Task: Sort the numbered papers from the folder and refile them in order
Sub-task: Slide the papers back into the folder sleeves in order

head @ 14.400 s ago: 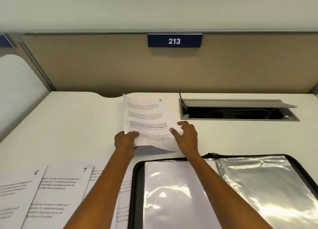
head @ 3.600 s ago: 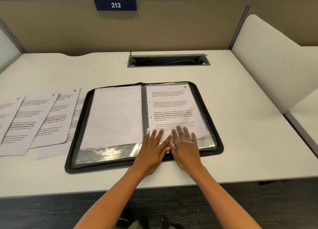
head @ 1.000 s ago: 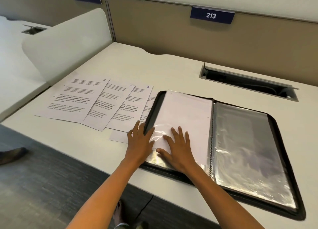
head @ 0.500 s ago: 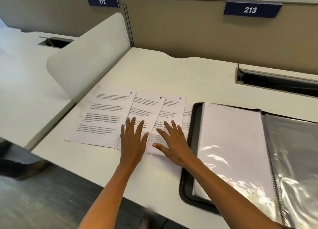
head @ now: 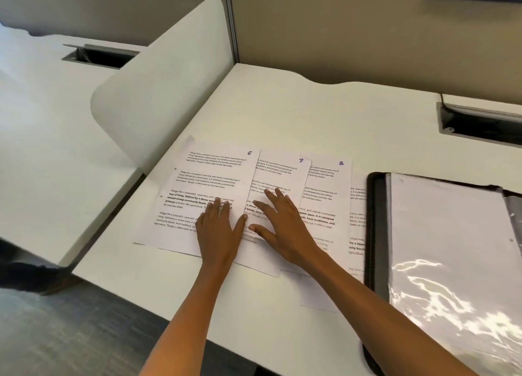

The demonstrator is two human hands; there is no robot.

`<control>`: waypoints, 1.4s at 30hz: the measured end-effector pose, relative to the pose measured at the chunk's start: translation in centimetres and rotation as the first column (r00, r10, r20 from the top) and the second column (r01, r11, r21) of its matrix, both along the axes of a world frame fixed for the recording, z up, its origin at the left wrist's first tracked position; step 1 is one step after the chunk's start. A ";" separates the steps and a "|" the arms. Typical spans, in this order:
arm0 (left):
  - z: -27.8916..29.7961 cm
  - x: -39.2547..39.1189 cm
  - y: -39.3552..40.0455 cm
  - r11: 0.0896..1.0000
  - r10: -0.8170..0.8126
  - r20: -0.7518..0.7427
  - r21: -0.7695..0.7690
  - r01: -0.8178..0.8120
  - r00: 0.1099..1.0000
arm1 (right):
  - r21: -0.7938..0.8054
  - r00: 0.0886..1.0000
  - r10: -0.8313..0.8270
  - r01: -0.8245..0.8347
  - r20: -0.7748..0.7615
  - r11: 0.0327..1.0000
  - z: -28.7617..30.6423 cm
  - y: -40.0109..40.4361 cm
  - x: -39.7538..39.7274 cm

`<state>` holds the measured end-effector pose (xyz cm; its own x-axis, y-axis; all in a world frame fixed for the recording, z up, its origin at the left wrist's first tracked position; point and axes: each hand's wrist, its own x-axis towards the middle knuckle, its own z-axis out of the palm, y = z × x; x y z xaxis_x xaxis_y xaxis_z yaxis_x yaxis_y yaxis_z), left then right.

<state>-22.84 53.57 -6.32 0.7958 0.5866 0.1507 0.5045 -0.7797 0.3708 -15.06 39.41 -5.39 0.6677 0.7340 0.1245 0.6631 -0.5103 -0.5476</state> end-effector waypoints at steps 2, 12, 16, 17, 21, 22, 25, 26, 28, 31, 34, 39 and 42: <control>0.1 0.2 0.0 0.999 -0.006 0.030 0.041 0.005 1.000 | 0.040 1.000 -0.019 0.019 -0.010 0.999 0.0 0.5 0.0; 3.0 0.4 -3.5 0.994 -0.054 0.232 0.108 0.029 0.971 | 0.263 0.643 -0.300 0.629 -0.705 0.731 2.9 2.6 0.4; 3.5 0.6 -6.4 0.970 -0.186 0.250 0.202 0.136 0.950 | 0.204 0.475 -0.303 0.754 -0.827 0.624 3.4 2.0 1.3; 3.5 0.6 -7.2 0.959 -0.222 0.253 0.230 0.164 0.942 | 0.212 0.483 -0.313 0.759 -0.818 0.616 3.5 1.4 1.6; 3.7 1.0 -9.8 0.920 -0.354 0.257 0.267 0.286 0.899 | 0.189 0.492 -0.388 0.775 -0.779 0.602 4.1 -2.0 2.4; 3.7 1.1 -10.3 0.918 -0.371 0.261 0.250 0.309 0.891 | 0.186 0.496 -0.402 0.777 -0.770 0.601 4.2 -3.1 2.6; 3.9 1.5 -11.9 0.932 -0.362 0.270 0.089 0.351 0.892 | 0.189 0.460 -0.392 0.806 -0.797 0.561 4.6 -7.0 2.9; 4.1 1.7 -12.5 0.936 -0.345 0.281 0.033 0.350 0.895 | 0.190 0.438 -0.379 0.820 -0.815 0.539 4.9 -8.8 2.9; 4.4 2.0 -13.5 0.936 -0.315 0.288 -0.062 0.345 0.904 | 0.196 0.427 -0.393 0.840 -0.814 0.506 5.4 -12.2 3.1; 4.5 2.4 -16.2 0.903 -0.373 0.262 -0.119 0.413 0.890 | 0.205 0.420 -0.432 0.863 -0.798 0.461 6.0 -18.8 3.4; 4.3 2.7 -19.6 0.856 -0.475 0.212 -0.112 0.504 0.854 | 0.158 0.384 -0.501 0.887 -0.776 0.434 5.8 -25.7 3.8; 3.9 3.3 -26.7 0.721 -0.690 0.066 -0.030 0.693 0.721 | 0.119 0.333 -0.586 0.920 -0.739 0.373 5.6 -37.1 2.9; 4.4 3.5 -31.0 0.599 -0.799 -0.122 -0.086 0.796 0.589 | 0.095 0.337 -0.646 0.921 -0.685 0.379 5.8 -43.4 1.7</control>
<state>-19.29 22.55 -1.88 0.9566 -0.2915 0.0014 -0.2711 -0.8878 0.3720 -13.41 -3.96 0.39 0.9251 -0.2359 -0.2976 -0.3549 -0.2584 -0.8985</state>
